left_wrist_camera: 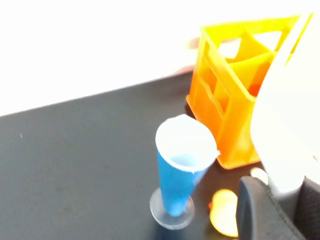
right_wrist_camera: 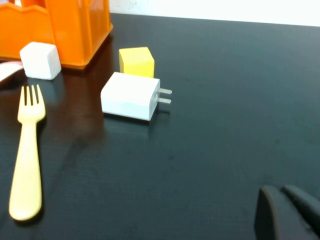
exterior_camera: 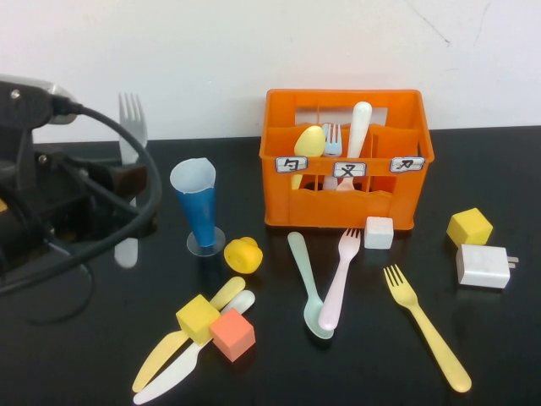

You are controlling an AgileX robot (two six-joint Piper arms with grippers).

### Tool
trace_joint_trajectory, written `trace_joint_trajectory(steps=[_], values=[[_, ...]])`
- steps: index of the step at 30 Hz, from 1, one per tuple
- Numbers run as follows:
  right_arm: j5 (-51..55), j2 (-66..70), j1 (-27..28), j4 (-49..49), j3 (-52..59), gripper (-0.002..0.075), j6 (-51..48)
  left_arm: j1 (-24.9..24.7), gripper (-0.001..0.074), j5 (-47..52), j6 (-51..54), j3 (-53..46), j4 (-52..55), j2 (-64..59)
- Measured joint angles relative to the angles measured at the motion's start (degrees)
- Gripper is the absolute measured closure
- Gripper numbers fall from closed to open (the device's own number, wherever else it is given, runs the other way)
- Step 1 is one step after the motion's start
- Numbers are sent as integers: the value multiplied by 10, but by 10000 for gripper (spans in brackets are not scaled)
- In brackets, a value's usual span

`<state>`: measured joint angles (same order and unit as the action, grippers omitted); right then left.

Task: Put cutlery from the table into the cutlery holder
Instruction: Place the fork on the box

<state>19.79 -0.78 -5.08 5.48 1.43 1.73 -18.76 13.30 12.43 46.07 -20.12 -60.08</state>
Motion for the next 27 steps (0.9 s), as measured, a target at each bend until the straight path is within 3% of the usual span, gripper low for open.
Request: trace_joint_trajectory(steps=[5, 13, 20, 27], values=[[0, 0, 0, 0, 0, 729, 0, -32, 632, -89, 20, -14, -1, -16], [0, 0, 0, 0, 0, 729, 0, -135, 632, -395, -4, -54, 92, -45], [0, 0, 0, 0, 0, 729, 0, -143, 632, -591, -176, -54, 207, -133], [0, 0, 0, 0, 0, 729, 0, -143, 632, -628, -267, 5, 261, -241]])
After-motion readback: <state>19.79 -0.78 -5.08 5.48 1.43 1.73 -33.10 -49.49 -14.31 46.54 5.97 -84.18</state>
